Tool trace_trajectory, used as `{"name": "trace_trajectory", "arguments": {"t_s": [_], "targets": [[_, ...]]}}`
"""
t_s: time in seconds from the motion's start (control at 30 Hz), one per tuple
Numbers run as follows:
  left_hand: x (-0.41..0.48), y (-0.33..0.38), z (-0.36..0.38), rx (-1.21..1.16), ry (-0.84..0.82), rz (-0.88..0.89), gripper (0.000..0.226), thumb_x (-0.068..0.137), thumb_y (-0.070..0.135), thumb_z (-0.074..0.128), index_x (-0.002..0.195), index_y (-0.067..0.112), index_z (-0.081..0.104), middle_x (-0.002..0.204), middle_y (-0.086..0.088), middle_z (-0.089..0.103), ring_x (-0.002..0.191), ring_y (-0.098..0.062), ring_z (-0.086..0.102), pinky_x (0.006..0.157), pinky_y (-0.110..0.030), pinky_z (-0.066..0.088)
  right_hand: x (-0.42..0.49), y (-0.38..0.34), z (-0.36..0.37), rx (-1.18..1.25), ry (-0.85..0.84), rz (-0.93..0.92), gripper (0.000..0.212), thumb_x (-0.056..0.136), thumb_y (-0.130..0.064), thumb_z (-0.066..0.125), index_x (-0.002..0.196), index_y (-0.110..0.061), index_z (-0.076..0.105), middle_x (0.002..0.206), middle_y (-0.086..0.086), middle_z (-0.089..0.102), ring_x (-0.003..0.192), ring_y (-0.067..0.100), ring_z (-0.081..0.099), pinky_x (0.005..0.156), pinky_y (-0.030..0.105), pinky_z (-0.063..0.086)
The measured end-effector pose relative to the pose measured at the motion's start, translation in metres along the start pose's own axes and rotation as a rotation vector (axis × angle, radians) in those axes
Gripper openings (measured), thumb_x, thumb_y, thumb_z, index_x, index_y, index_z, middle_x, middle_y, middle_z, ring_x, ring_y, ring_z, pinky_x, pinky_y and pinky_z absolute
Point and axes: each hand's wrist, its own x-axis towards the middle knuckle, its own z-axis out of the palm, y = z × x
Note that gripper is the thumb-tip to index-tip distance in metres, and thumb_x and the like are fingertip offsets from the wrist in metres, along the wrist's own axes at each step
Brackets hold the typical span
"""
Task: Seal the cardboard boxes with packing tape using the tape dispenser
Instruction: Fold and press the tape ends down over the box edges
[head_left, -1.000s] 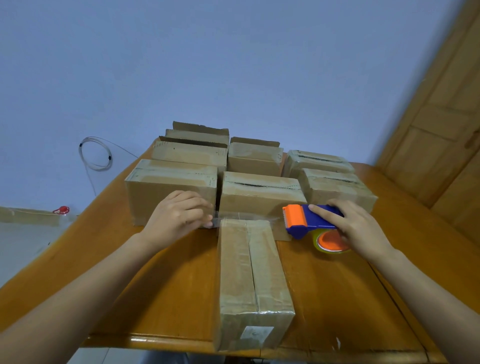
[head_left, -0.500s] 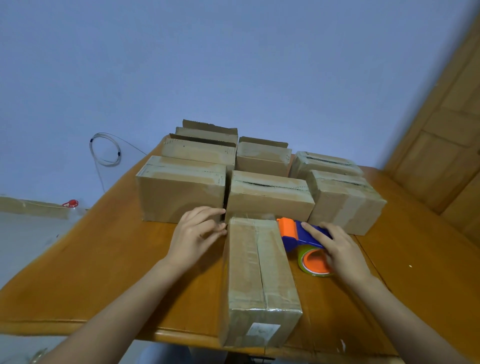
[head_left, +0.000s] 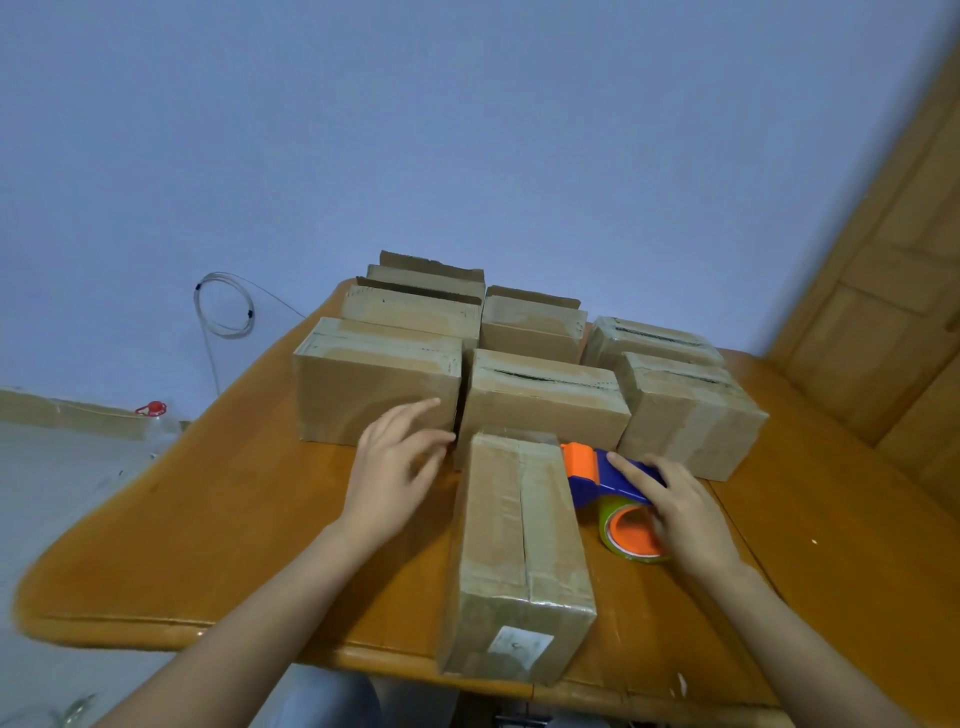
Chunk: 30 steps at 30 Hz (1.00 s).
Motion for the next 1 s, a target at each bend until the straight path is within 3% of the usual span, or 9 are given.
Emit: {"name": "trace_trajectory", "arguments": {"t_s": [0.07,0.17,0.27,0.43,0.63,0.77,0.87,1.0], "targets": [[0.007,0.017,-0.009,-0.083,-0.026,-0.080,0.038,0.092,0.045,0.044,0.111,0.026,0.070,0.137,0.010,0.051,0.130,-0.011,0.041,0.106,-0.037,0.031,-0.001,0.000,0.000,-0.001,0.000,0.001,0.101,0.058,0.001,0.086,0.140,-0.028,0.035,0.110,0.014,0.062,0.092,0.031,0.062,0.065,0.037,0.055],[0.010,0.044,-0.017,-0.197,-0.214,-0.202,0.053,0.093,0.058,0.043,0.136,0.028,0.054,0.149,0.014,0.038,0.139,-0.006,0.029,0.114,-0.034,0.023,-0.002,-0.005,-0.001,0.002,0.019,0.011,0.099,0.059,0.002,0.085,0.140,-0.027,0.036,0.109,0.014,0.061,0.092,0.030,0.062,0.066,0.036,0.054],[0.012,0.068,-0.022,-0.287,-0.444,-0.316,0.064,0.093,0.052,0.049,0.149,0.025,0.033,0.158,0.009,0.021,0.145,-0.010,0.019,0.114,-0.030,0.017,-0.004,-0.012,-0.002,0.005,0.054,0.006,0.095,0.060,0.003,0.085,0.139,-0.025,0.039,0.106,0.013,0.062,0.089,0.029,0.062,0.065,0.035,0.054],[0.014,0.089,-0.027,-0.048,-0.625,-0.315,0.071,0.096,0.042,0.052,0.154,0.019,0.017,0.161,-0.004,0.003,0.147,-0.022,0.018,0.115,-0.031,0.023,-0.009,-0.022,-0.002,0.002,0.083,0.018,0.093,0.062,0.001,0.084,0.139,-0.025,0.039,0.108,0.014,0.061,0.092,0.030,0.061,0.068,0.037,0.054],[0.022,0.104,-0.037,0.291,-0.824,-0.204,0.062,0.104,0.038,0.031,0.153,0.006,0.010,0.159,-0.020,-0.005,0.144,-0.031,0.024,0.109,-0.036,0.033,-0.013,-0.029,-0.004,-0.038,0.120,0.052,0.097,0.055,0.002,0.087,0.137,-0.022,0.041,0.106,0.016,0.062,0.091,0.032,0.062,0.067,0.039,0.055],[0.026,0.107,-0.028,0.482,-0.877,-0.188,0.062,0.105,0.034,0.028,0.151,-0.001,0.005,0.158,-0.026,-0.003,0.146,-0.033,0.016,0.110,-0.040,0.032,-0.014,-0.033,-0.007,-0.031,0.107,0.068,0.097,0.055,0.003,0.087,0.137,-0.022,0.041,0.106,0.016,0.062,0.091,0.031,0.061,0.067,0.040,0.055],[0.031,0.109,-0.024,0.455,-0.888,-0.249,0.063,0.105,0.034,0.033,0.152,0.000,0.009,0.159,-0.023,-0.001,0.146,-0.033,0.016,0.111,-0.041,0.030,-0.014,-0.037,-0.010,-0.023,0.094,0.090,0.096,0.055,0.002,0.087,0.136,-0.021,0.042,0.106,0.016,0.062,0.091,0.031,0.061,0.066,0.039,0.055],[0.041,0.096,-0.036,0.366,-0.883,-0.186,0.053,0.103,0.027,0.042,0.147,0.002,0.027,0.161,-0.014,0.005,0.142,-0.032,0.027,0.107,-0.038,0.032,-0.015,-0.045,-0.013,-0.026,0.072,0.116,0.097,0.054,0.001,0.088,0.137,-0.022,0.041,0.105,0.015,0.062,0.090,0.029,0.061,0.065,0.038,0.054]]}}
